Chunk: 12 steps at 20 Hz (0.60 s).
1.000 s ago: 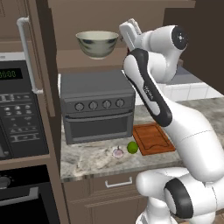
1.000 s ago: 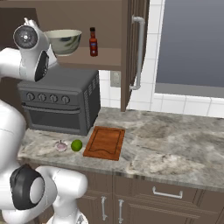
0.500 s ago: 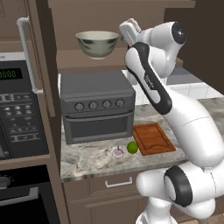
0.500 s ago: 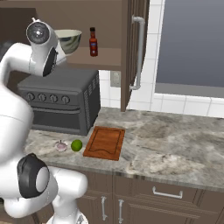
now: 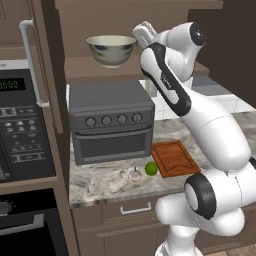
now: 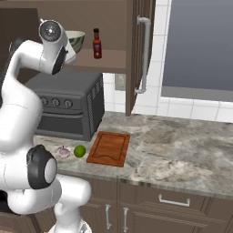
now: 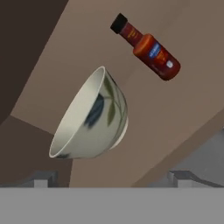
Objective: Open the cabinet. Place the bowl and condiment on the counter. Then place the lime and garlic on the cutting board.
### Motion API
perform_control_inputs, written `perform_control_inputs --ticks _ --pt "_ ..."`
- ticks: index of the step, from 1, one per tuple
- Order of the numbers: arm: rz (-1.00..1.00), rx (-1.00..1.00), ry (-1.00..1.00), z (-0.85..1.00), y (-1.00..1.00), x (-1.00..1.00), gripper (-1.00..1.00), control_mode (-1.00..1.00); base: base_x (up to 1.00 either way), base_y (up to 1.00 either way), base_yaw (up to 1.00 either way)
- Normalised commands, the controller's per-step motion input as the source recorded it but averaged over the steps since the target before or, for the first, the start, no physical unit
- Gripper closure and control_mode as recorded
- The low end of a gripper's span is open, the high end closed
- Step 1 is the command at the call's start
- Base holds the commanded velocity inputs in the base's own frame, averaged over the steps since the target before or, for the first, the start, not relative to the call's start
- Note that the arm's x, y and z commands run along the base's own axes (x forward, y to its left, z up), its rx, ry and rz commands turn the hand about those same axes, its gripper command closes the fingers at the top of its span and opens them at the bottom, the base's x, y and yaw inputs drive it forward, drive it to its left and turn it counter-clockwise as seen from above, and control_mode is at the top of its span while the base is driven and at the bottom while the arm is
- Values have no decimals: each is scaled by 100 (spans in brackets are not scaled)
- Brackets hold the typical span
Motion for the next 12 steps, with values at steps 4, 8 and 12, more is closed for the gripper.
perform_control_inputs --ticks 4,8,12 --pt "0 -6 0 0 0 29 -100 -100 0 0 0" --pt "-2 -3 0 0 1 25 -100 -100 0 0 0" --pt "-2 0 0 0 0 29 -100 -100 0 0 0"
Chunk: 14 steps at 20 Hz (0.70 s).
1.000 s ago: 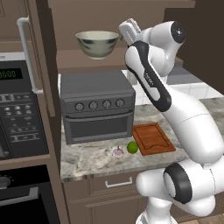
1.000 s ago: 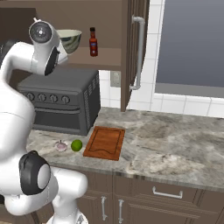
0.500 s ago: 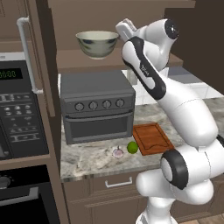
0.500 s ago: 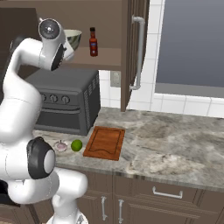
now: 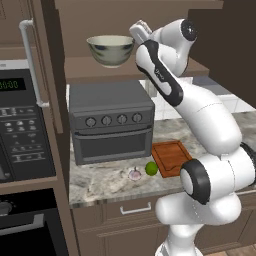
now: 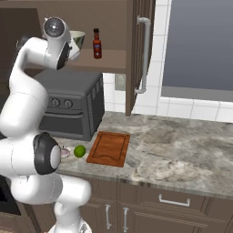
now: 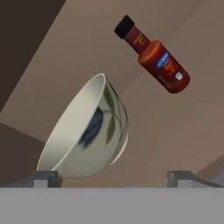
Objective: Open the cabinet. Place the bowl and condiment on the counter. Then place the lime and garlic on the cutting board.
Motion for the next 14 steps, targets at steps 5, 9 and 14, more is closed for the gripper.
perform_control_inputs --ticks 5,9,14 --pt "-1 0 0 0 3 26 -100 -100 0 0 0" --pt "0 0 0 0 8 30 -100 -100 0 0 0" --pt "0 0 0 0 11 36 -100 -100 0 0 0"
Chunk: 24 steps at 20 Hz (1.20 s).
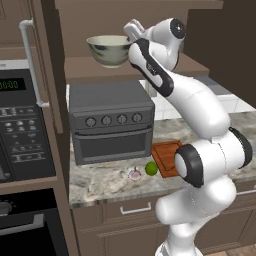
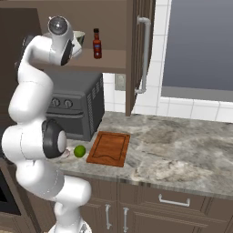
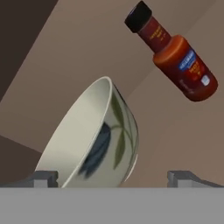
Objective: Open the cabinet. Place the bowl and condiment on the counter. Then place the lime and garlic on the cutting board.
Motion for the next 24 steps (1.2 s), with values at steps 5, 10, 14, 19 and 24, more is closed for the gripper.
perform_control_inputs --ticks 5,10,14,19,24 --pt "0 0 0 0 13 30 -100 -100 0 0 0" --pt "0 -3 0 0 8 17 -100 -100 0 0 0" --pt "0 -5 2 0 10 11 -100 -100 0 0 0" --pt "0 -5 4 0 8 18 -100 -100 0 0 0" --pt "0 -4 8 -4 7 29 -100 -100 0 0 0"
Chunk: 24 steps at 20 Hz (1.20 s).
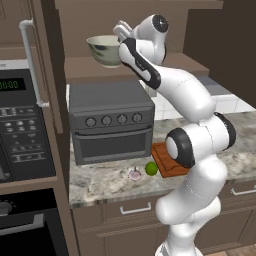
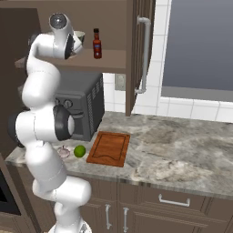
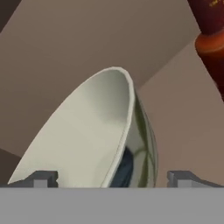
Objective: Open the cabinet. Place the bowl and condiment on the counter. Then place the lime and garlic on the cutting board.
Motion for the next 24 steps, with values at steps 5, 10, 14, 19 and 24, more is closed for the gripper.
perform_control_inputs --ticks 5,10,14,19,24 --pt "1 -3 10 -5 3 28 -100 -100 0 0 0" --pt "0 -5 7 -3 8 14 -100 -100 0 0 0" --pt "0 -10 4 0 29 0 100 -100 0 0 0" --pt "0 -6 3 -12 21 -22 100 -100 0 0 0" --pt "-4 -3 -4 -25 16 -61 100 -100 0 0 0"
